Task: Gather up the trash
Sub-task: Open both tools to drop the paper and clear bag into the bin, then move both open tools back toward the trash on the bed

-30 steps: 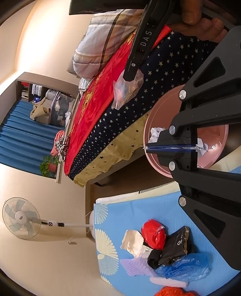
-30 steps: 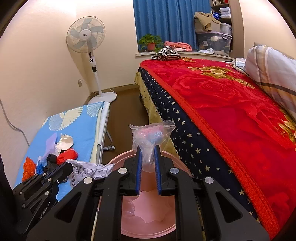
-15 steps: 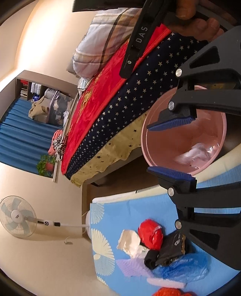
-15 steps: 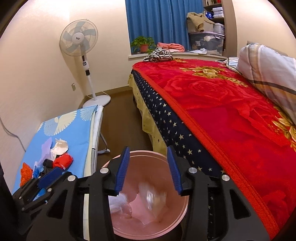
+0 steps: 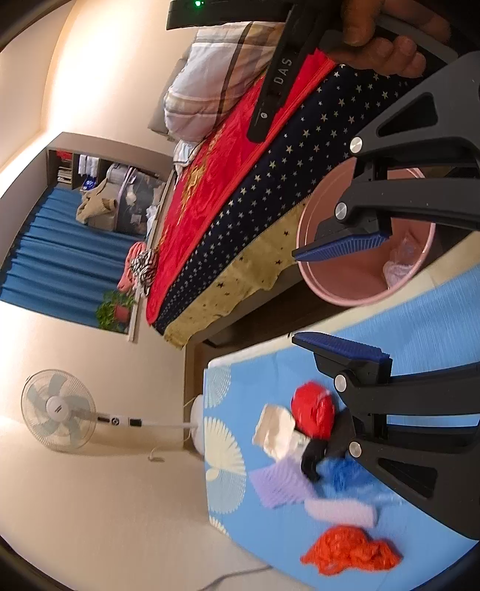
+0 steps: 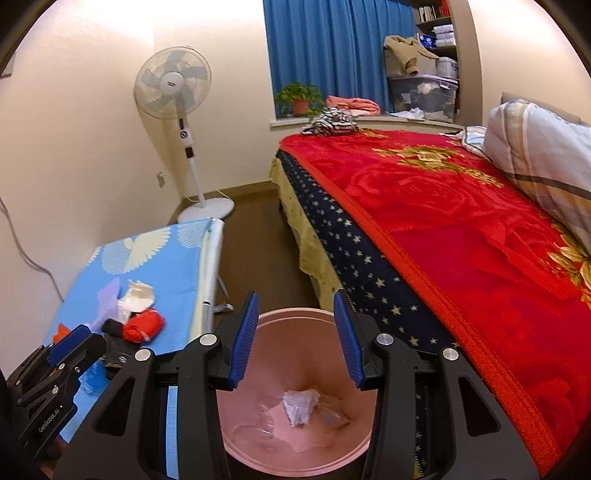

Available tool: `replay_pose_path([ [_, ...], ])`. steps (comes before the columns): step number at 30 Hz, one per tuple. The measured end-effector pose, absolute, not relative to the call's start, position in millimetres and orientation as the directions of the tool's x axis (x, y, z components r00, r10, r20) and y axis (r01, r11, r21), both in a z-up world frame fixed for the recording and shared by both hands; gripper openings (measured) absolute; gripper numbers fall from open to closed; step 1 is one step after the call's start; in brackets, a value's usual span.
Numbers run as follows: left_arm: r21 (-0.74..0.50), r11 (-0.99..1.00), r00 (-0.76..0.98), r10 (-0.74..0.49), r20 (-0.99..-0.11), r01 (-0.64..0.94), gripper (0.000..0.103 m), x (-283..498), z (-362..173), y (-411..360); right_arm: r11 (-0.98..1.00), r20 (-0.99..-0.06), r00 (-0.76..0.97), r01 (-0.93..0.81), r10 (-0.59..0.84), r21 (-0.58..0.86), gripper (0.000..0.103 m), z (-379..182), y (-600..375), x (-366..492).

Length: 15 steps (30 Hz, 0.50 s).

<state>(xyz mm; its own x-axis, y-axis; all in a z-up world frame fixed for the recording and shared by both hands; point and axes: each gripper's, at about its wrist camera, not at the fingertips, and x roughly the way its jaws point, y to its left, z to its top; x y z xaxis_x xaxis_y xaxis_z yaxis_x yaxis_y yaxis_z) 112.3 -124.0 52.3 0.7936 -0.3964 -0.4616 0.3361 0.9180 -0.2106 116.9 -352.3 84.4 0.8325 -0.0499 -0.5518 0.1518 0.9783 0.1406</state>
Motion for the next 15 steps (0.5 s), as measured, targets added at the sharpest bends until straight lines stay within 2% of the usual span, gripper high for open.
replay_pose_path([
  [7, -0.196, 0.935, 0.821, -0.355, -0.448, 0.297, 0.039, 101, 58, -100, 0.985, -0.478, 0.878, 0.115, -0.039, 0.131, 0.043, 104, -325, 106],
  [15, -0.181, 0.951, 0.847, -0.307, -0.435, 0.251, 0.039, 87, 62, -71, 0.988, -0.478, 0.878, 0.065, 0.009, 0.137, 0.042, 108, -296, 106],
])
